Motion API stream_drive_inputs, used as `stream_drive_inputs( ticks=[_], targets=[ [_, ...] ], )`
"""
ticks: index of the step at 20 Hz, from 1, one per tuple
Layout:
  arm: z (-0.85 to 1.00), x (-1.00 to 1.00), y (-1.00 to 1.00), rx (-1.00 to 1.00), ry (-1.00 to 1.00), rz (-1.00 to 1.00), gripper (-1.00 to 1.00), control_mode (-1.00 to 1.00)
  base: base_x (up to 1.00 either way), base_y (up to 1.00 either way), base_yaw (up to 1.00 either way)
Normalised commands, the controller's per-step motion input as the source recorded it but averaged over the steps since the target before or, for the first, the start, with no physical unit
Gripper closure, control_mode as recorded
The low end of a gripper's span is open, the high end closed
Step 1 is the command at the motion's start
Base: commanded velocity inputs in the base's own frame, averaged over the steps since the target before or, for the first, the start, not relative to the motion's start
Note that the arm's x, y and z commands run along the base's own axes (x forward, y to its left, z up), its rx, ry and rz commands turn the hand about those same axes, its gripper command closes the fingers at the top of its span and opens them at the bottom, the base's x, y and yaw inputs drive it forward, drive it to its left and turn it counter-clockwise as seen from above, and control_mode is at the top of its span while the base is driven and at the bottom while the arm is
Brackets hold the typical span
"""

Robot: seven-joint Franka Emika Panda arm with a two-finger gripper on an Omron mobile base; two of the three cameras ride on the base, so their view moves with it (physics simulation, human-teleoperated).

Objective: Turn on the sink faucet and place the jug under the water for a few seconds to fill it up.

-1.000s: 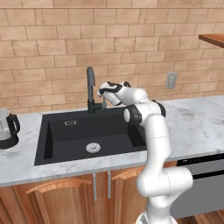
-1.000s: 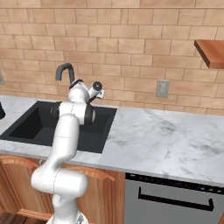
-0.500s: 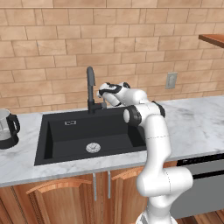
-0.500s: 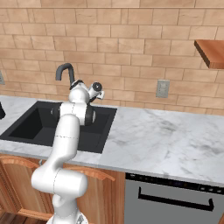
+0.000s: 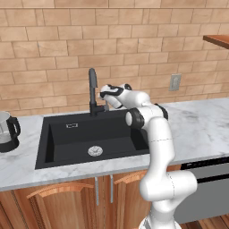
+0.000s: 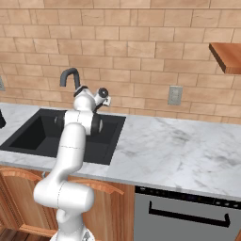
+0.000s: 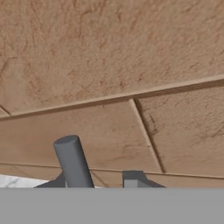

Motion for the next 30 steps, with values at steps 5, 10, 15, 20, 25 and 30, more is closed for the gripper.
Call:
stream_drive_inputs(
  ticks=[5,10,15,20,25,30],
  targets=[
    [0.00,0.00,0.00,0.00,0.00,0.00,1.00,-1.00,0.00,0.00,0.00],
    [0.00,0.00,-0.02,0.00,0.00,0.00,1.00,-1.00,0.00,0.00,0.00],
    [0.00,0.00,-0.23,0.00,0.00,0.00,1.00,-1.00,0.00,0.00,0.00],
    [0.00,0.00,-0.36,0.00,0.00,0.00,1.00,-1.00,0.00,0.00,0.00],
    [0.00,0.00,-0.40,0.00,0.00,-0.02,1.00,-1.00,0.00,0.00,0.00],
    [0.00,-0.02,-0.46,0.00,0.00,-0.05,1.00,-1.00,0.00,0.00,0.00]
  ],
)
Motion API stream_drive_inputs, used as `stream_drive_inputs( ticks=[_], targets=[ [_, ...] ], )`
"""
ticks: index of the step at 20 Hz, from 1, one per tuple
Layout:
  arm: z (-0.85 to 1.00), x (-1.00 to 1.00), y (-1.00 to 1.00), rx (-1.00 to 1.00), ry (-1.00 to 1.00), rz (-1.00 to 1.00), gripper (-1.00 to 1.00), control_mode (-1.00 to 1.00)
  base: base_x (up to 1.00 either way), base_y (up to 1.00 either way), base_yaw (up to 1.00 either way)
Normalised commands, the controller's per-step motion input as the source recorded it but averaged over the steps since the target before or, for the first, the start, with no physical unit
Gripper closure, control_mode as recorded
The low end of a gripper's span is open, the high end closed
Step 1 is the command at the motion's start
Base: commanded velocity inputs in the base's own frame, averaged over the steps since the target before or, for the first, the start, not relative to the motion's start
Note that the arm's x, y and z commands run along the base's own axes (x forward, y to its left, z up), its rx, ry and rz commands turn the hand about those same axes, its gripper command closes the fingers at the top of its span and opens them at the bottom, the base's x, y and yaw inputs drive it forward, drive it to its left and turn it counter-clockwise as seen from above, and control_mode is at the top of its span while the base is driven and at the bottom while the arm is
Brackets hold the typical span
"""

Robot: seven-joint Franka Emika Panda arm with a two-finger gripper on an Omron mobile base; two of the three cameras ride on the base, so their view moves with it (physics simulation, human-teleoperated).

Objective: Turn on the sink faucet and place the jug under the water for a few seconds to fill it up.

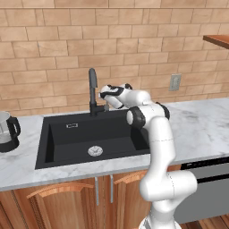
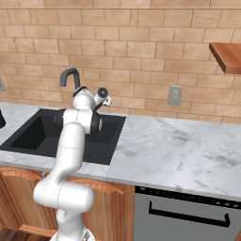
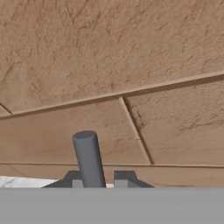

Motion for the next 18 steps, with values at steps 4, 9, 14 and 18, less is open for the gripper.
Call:
stream_drive_inputs(
  ticks=[4,9,14,18],
  targets=[
    [0.00,-0.05,-0.48,0.00,0.00,-0.06,1.00,-1.00,0.00,0.00,0.00],
    [0.00,-0.05,-0.47,0.00,0.00,-0.07,1.00,-1.00,0.00,0.00,0.00],
    [0.00,-0.06,-0.46,0.00,0.00,-0.07,1.00,-1.00,0.00,0.00,0.00],
    [0.00,-0.13,-0.34,0.02,0.00,-0.08,1.00,-1.00,0.00,0.00,0.00]
  ],
)
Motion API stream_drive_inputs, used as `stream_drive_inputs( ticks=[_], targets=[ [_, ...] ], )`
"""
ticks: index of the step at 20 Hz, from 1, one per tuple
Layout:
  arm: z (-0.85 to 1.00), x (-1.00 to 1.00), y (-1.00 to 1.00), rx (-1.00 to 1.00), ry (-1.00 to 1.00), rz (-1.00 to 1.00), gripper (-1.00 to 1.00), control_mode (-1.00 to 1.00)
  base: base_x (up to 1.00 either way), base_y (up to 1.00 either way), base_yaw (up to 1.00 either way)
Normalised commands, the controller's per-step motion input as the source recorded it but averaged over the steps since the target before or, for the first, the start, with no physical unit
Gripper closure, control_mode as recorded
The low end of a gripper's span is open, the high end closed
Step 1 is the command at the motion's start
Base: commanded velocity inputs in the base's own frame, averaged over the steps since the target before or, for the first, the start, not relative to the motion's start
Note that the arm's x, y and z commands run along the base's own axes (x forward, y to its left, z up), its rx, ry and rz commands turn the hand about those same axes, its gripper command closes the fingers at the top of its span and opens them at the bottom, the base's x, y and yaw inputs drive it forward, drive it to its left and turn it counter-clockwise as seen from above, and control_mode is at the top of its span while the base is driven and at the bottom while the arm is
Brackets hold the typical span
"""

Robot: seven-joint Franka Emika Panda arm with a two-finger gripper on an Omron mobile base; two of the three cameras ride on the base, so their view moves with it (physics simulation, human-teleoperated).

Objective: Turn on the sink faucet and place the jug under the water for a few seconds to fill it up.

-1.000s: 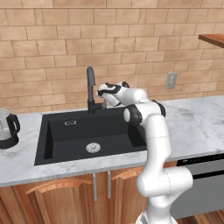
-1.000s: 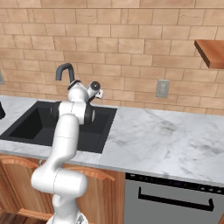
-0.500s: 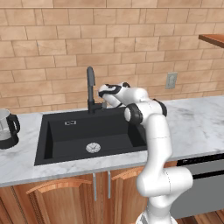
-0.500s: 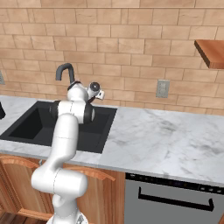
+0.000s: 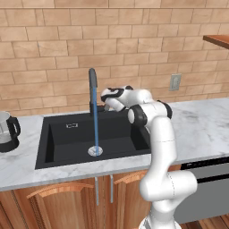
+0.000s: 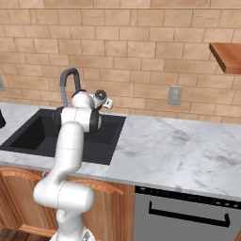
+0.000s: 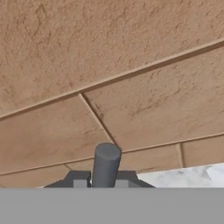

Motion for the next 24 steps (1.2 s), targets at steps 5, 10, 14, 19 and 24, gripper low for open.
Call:
stream_drive_inputs(
  ticks=[5,10,14,19,24],
  targets=[
    [0.00,-0.07,-0.14,0.01,0.00,-0.05,1.00,-1.00,0.00,0.00,0.00],
    [0.00,0.00,0.00,0.00,0.00,0.00,-1.00,-1.00,0.00,0.00,0.00],
    [0.04,0.00,0.00,0.00,0.00,0.00,-1.00,-1.00,0.00,0.00,0.00],
    [0.19,-0.01,-0.14,0.01,0.00,-0.03,-1.00,-1.00,0.00,0.00,0.00],
    [0.32,-0.02,-0.33,0.05,-0.01,-0.02,-1.00,-1.00,0.00,0.00,0.00]
  ],
)
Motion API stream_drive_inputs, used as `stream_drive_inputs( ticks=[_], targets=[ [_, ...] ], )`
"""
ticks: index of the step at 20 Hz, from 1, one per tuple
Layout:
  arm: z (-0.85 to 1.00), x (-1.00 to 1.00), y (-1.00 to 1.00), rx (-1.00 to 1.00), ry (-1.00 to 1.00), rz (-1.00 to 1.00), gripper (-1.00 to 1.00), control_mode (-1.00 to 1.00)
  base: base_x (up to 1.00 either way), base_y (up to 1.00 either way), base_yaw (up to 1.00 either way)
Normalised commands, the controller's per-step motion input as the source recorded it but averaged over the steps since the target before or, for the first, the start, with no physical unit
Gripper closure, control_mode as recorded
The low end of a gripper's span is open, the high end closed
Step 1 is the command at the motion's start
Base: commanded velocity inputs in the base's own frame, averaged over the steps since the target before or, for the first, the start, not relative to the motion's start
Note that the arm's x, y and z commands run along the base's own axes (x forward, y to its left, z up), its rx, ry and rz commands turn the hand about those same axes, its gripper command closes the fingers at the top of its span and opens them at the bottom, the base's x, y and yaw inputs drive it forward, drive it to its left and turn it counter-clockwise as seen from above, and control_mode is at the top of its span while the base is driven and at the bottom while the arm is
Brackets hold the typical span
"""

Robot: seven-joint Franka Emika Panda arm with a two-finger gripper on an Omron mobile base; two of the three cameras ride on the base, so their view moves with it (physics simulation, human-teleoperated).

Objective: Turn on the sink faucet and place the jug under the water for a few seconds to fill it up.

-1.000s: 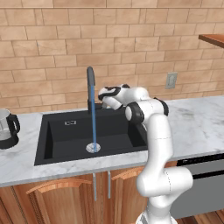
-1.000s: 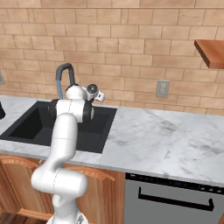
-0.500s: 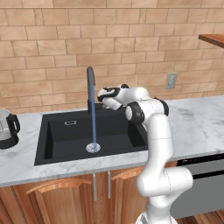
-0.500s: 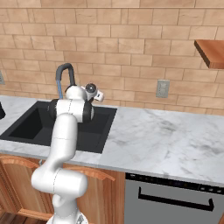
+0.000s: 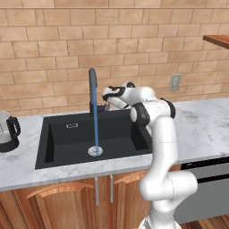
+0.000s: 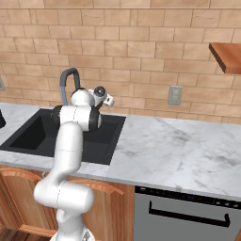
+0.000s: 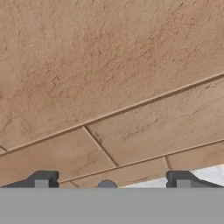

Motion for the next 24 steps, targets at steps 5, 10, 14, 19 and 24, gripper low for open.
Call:
stream_drive_inputs(
  ticks=[5,10,14,19,24],
  targets=[
    [0.48,-0.05,-0.35,0.07,0.00,-0.03,-1.00,-1.00,0.00,0.00,0.00],
    [0.59,-0.18,-0.20,0.03,0.00,-0.07,-1.00,-1.00,0.00,0.00,0.00],
    [0.54,-0.64,-0.09,0.01,0.00,-0.07,-1.00,-1.00,0.00,0.00,0.00],
    [0.57,-0.86,-0.03,0.00,0.00,-0.05,-1.00,-1.00,0.00,0.00,0.00],
    [0.62,-1.00,-0.02,0.00,0.00,-0.01,-1.00,-1.00,0.00,0.00,0.00]
  ],
)
